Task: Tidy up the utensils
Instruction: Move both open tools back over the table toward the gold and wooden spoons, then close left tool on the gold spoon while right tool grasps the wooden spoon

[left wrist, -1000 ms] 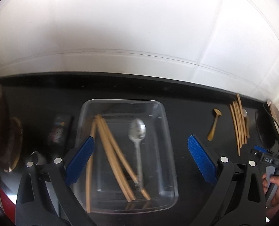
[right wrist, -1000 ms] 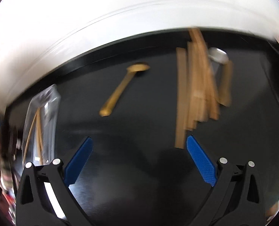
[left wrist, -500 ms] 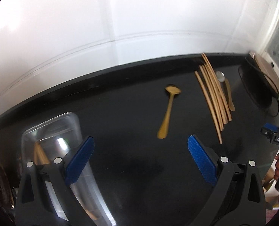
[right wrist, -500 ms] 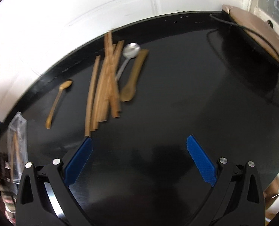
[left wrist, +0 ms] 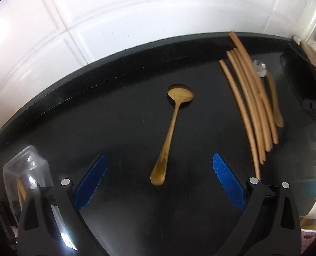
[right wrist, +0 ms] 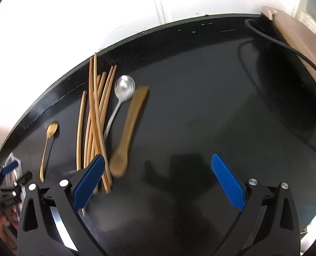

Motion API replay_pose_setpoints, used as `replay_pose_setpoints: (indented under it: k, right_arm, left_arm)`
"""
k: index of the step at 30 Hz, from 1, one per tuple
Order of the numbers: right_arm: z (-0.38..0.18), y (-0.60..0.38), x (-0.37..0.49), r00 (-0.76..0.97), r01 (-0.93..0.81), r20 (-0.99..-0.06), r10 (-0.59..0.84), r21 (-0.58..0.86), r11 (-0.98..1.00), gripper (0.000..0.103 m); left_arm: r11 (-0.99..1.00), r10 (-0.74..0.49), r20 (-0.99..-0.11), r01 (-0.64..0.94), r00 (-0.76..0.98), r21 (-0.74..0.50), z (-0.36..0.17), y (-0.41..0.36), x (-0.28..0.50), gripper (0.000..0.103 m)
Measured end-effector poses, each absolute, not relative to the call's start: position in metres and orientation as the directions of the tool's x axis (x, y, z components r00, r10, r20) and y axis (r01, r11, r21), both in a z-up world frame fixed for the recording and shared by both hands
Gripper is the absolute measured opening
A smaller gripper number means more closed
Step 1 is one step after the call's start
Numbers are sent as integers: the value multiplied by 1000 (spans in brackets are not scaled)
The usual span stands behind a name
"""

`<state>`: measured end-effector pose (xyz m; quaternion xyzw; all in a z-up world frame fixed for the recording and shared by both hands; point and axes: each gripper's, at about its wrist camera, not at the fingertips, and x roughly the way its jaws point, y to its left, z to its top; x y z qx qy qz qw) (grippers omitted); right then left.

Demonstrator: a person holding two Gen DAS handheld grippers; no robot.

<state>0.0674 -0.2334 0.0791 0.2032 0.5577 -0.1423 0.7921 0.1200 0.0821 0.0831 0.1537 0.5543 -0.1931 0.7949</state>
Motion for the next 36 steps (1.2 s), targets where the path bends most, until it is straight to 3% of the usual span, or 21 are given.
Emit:
replay_pose_setpoints:
  k: [7, 8, 11, 20, 26, 27, 28, 29, 30, 31, 33, 36]
  right_arm:
    - [34, -227, 130, 231, 496, -973, -10, 109, 861, 98]
    - [34, -220, 137, 227, 484, -968, -106, 18, 875, 97]
    - [29, -211, 141, 235, 446, -959, -156, -36, 894, 96]
    - [29, -209, 121, 257, 457, -953, -158, -25, 889, 98]
    - [25, -192, 110, 295, 363, -946, -135, -20, 932, 97]
    - [26, -190, 109, 304, 352, -944, -130, -15, 936, 90]
    - [36, -182, 107, 369, 305, -920, -130, -12, 952, 26]
    - [37, -179, 108, 363, 289, -923, -127, -18, 957, 13]
    - [37, -183, 108, 368, 306, -925, -95, 24, 952, 12]
    - [37, -186, 109, 366, 320, -928, -75, 50, 946, 11]
    - [43, -192, 100, 369, 329, -929, -4, 126, 936, 11]
    - [77, -178, 78, 442, 274, -897, -15, 119, 954, 11]
  left_arm:
    - [866, -75, -959, 494, 272, 72, 40, 63, 152, 97]
    - [862, -67, -962, 500, 266, 79, 35, 61, 153, 98]
    - [869, -146, -958, 495, 248, -4, 31, 65, 158, 98]
    - [875, -158, -948, 483, 278, -4, 36, 66, 169, 98]
    - [873, -178, -934, 488, 310, -5, 37, 73, 167, 98]
    - [879, -178, -931, 478, 318, -5, 38, 75, 166, 86]
    - [882, -191, -913, 471, 361, 1, 42, 74, 160, 59]
    - [874, -194, -901, 485, 388, 20, 47, 71, 157, 3]
    - [868, -154, -905, 493, 396, 68, 48, 67, 156, 2]
    - [865, -211, -912, 502, 353, -7, 50, 71, 156, 3]
    - [868, -225, -904, 497, 364, -15, 62, 78, 149, 0]
    - [877, -261, -881, 478, 395, -45, 91, 93, 134, 0]
